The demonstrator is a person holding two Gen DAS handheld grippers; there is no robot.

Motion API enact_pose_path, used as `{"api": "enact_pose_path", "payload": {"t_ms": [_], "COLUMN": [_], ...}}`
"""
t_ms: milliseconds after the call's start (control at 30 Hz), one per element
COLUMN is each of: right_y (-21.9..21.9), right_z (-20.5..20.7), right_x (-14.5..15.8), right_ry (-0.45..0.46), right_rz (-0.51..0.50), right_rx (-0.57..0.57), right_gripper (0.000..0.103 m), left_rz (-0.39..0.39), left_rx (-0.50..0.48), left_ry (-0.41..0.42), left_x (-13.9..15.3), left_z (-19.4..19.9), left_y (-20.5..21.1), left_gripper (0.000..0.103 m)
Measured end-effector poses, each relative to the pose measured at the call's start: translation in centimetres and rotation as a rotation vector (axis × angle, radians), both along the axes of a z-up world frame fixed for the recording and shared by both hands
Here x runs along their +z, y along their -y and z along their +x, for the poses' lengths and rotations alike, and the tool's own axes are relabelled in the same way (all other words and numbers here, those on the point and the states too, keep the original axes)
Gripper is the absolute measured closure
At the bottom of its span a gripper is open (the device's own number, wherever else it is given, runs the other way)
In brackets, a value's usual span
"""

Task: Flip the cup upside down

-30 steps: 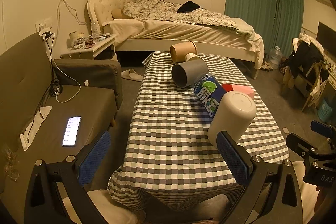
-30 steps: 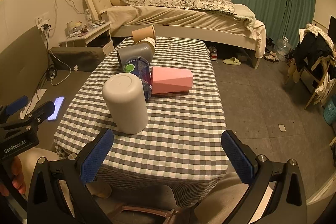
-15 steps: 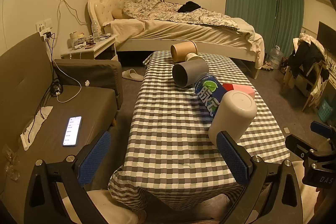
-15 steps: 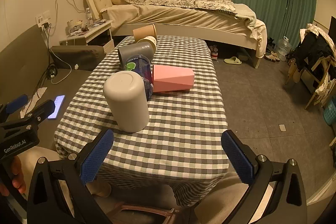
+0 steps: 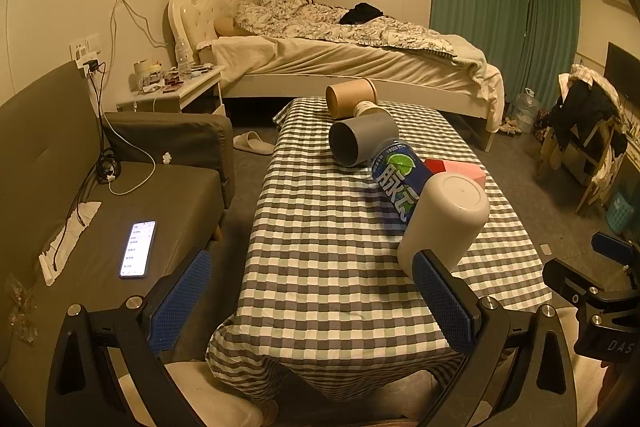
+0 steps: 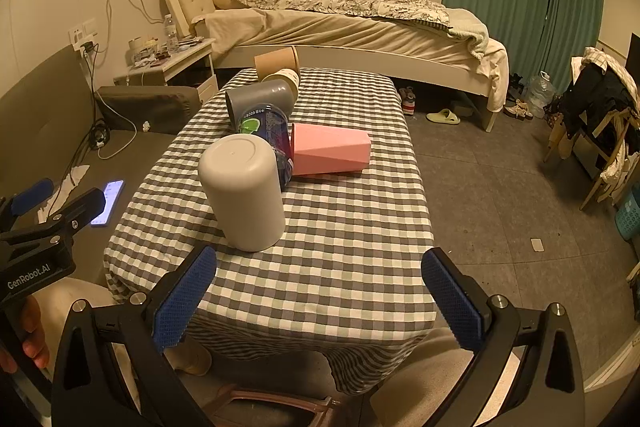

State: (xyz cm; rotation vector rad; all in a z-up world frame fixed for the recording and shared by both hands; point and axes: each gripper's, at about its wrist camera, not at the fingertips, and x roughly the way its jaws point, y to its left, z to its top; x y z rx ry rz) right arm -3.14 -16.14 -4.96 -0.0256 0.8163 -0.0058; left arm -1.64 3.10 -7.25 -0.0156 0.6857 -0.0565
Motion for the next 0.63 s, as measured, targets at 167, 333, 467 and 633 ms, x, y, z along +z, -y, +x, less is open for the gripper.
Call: {"api": "enact_pose_path", "payload": {"t_ms": [167, 333, 467, 633], "right_y": [-0.06, -0.08, -0.07, -0.11], "right_z": [-0.07, -0.07, -0.11, -0.13], "right_x": [-0.07, -0.05, -0.12, -0.18], "right_ry": [-0.001, 0.001, 0.001, -0.001], "right_rz": [-0.001, -0.002, -0.001, -0.004], "right_rx": [0.002, 0.001, 0.003, 0.004], "right_gripper": [0.0, 0.0, 0.0, 0.0], "left_rz": [0.0, 0.001, 0.001, -0.001], "left_rx": [0.001, 0.005, 0.001, -0.002], "left_ry": [0.0, 0.0, -0.001, 0.012], "left_x": [-0.03, -0.04, -0.01, 0.03], "left_z": [0.01, -0.11, -0.19, -0.49], "left_y": [0.02, -0.11, -0.19, -0.34], "left_gripper": [0.0, 0.0, 0.0, 0.0]}}
